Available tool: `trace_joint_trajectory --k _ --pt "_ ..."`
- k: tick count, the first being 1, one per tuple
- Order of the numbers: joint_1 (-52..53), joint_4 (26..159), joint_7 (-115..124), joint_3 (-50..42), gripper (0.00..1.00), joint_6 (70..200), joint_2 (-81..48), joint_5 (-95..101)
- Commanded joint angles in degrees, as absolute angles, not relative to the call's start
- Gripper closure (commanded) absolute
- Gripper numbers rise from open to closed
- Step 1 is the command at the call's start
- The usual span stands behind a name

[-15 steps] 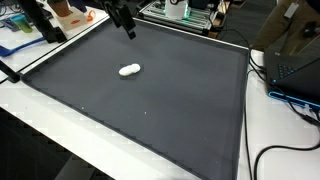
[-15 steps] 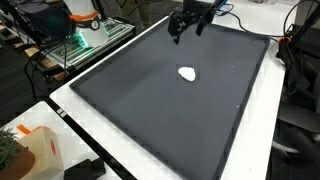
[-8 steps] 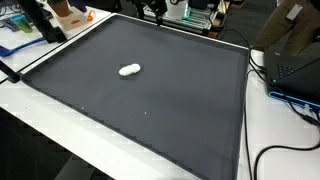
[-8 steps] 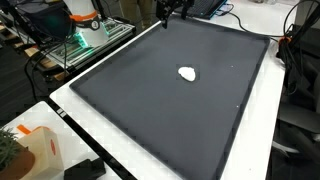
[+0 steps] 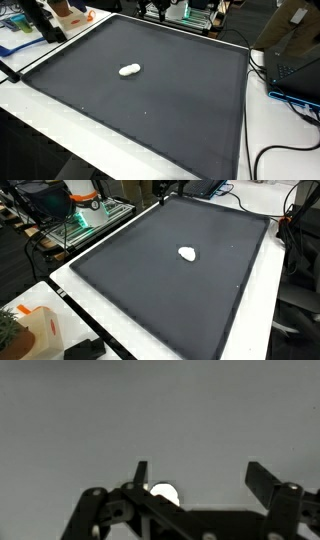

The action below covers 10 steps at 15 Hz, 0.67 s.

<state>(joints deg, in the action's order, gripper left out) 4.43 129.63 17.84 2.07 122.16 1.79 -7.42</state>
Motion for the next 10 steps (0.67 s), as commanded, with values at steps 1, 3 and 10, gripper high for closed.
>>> trace_joint_trajectory --k 1,3,10 --pt "4.4 137.14 18.64 3.3 0.0 129.16 6.78 -7.23" --pt "4.54 143.38 18.02 3.95 0.0 134.14 11.74 -7.11" --pt "4.92 148.13 4.18 2.99 0.0 130.81 20.42 -12.03"
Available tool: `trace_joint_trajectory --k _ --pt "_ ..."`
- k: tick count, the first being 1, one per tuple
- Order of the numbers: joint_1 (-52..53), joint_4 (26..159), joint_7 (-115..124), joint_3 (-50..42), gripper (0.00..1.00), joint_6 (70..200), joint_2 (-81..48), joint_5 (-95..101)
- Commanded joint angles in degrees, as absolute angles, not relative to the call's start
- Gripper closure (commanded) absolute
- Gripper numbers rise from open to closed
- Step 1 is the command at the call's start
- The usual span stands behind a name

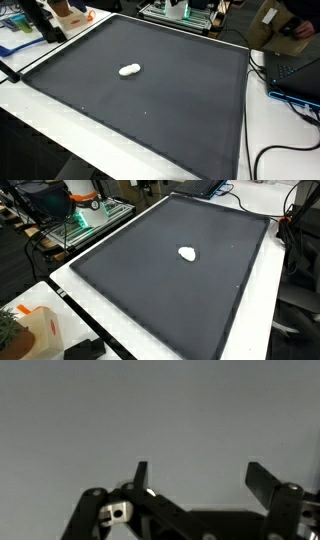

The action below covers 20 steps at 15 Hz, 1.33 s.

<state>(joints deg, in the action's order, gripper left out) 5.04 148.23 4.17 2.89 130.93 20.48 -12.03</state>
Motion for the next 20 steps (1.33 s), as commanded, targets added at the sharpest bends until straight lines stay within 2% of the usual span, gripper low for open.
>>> trace_joint_trajectory --k 1,19,20 --pt "4.95 148.82 3.56 2.77 0.0 130.63 21.89 -12.08" --pt "9.22 150.83 3.17 2.52 0.0 129.94 24.74 -27.43" --pt "9.25 150.83 3.14 2.53 0.02 129.93 24.71 -27.79"
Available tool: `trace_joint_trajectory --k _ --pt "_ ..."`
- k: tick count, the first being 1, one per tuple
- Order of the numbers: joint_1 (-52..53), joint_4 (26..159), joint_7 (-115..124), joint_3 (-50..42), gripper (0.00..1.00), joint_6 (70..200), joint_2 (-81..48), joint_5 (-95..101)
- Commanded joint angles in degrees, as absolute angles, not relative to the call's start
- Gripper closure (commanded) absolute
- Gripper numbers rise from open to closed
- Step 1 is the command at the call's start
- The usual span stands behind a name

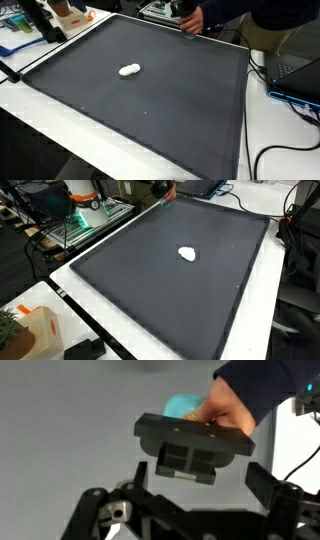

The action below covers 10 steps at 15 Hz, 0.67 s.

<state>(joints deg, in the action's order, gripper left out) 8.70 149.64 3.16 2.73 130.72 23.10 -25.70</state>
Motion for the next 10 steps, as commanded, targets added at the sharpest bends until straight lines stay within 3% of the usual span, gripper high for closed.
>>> trace_joint_trajectory --k 1,4,7,9,10 --pt "9.33 150.82 3.08 2.51 0.06 129.92 24.7 -28.18" --pt "9.33 150.75 3.02 2.48 0.18 129.69 24.7 -28.62" --pt "9.32 150.73 3.03 2.46 0.38 129.65 24.69 -29.05" --pt "9.33 150.69 2.99 2.43 0.33 129.49 24.68 -29.29" --pt "9.32 150.67 2.98 2.42 0.42 129.44 24.69 -29.39"
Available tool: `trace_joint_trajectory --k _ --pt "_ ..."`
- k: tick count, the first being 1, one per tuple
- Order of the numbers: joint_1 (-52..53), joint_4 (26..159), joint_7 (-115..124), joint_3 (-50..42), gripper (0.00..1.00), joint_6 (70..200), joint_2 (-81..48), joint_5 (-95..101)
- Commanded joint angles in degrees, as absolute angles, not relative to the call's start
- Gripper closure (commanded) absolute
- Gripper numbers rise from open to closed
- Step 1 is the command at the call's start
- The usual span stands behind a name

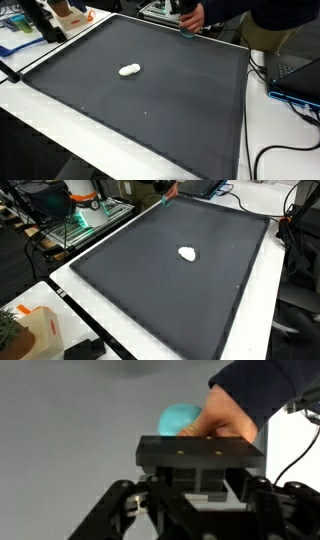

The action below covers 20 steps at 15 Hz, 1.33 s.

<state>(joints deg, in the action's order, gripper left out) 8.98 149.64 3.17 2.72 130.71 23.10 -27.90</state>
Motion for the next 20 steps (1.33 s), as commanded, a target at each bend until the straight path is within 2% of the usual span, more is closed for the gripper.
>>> trace_joint_trajectory --k 1,2,3,4,9,10,20 --pt "9.32 150.66 2.98 2.42 0.51 129.43 24.68 -29.45" --pt "9.3 150.66 2.99 2.41 0.69 129.41 24.68 -29.41" --pt "9.25 150.69 2.98 2.46 0.77 129.45 24.74 -29.25" --pt "9.23 150.76 2.98 2.49 0.79 129.68 24.74 -29.27" --pt "8.87 149.55 3.19 2.82 0.79 130.5 23.2 -28.41" --pt "8.87 149.52 3.19 2.84 0.54 130.51 23.16 -28.4" --pt "8.85 149.44 3.19 2.84 0.54 130.51 22.97 -28.37"
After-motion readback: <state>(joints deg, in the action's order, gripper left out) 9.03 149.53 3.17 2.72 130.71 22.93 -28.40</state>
